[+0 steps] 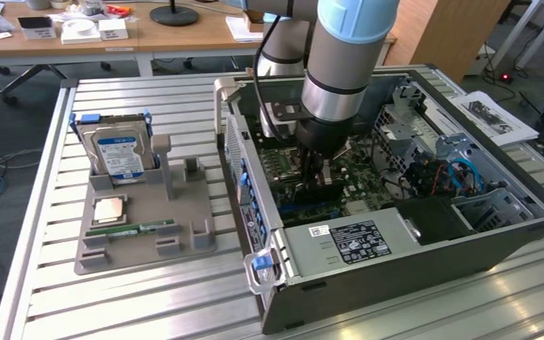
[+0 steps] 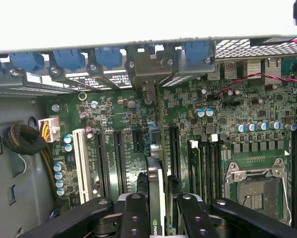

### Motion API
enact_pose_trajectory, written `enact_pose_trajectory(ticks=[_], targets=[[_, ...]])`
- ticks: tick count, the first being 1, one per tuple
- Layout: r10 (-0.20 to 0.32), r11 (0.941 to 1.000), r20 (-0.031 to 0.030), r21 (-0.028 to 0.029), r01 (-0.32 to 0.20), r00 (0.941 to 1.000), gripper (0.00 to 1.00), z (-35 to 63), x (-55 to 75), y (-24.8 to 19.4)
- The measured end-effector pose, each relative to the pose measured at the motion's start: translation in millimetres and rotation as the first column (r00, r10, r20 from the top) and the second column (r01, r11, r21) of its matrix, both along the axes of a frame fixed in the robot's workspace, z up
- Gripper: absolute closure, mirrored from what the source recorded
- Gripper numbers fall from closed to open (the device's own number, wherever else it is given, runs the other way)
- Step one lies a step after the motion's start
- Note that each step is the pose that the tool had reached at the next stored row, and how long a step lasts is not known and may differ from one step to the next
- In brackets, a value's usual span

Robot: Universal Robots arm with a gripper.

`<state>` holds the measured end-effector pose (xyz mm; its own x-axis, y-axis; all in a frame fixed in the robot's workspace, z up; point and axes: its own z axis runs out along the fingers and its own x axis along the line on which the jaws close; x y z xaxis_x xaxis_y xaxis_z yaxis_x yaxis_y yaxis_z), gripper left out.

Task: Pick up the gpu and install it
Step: 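Insert the gpu into the slot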

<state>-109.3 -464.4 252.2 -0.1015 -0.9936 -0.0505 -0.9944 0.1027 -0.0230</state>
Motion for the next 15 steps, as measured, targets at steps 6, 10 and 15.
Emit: enact_pose_trajectory(ticks=[6, 10, 15], targets=[[0.0, 1.0, 0.0, 0.0, 0.0, 1.0, 0.73, 0.0, 0.0, 0.0], [0.0, 1.0, -0.0002, -0.0004, 0.0, 1.0, 0.73, -0.3, 0.0, 0.0], [0.0, 1.0, 0.0, 0.0001, 0.0, 1.0, 0.73, -0.8, 0.0, 0.0]])
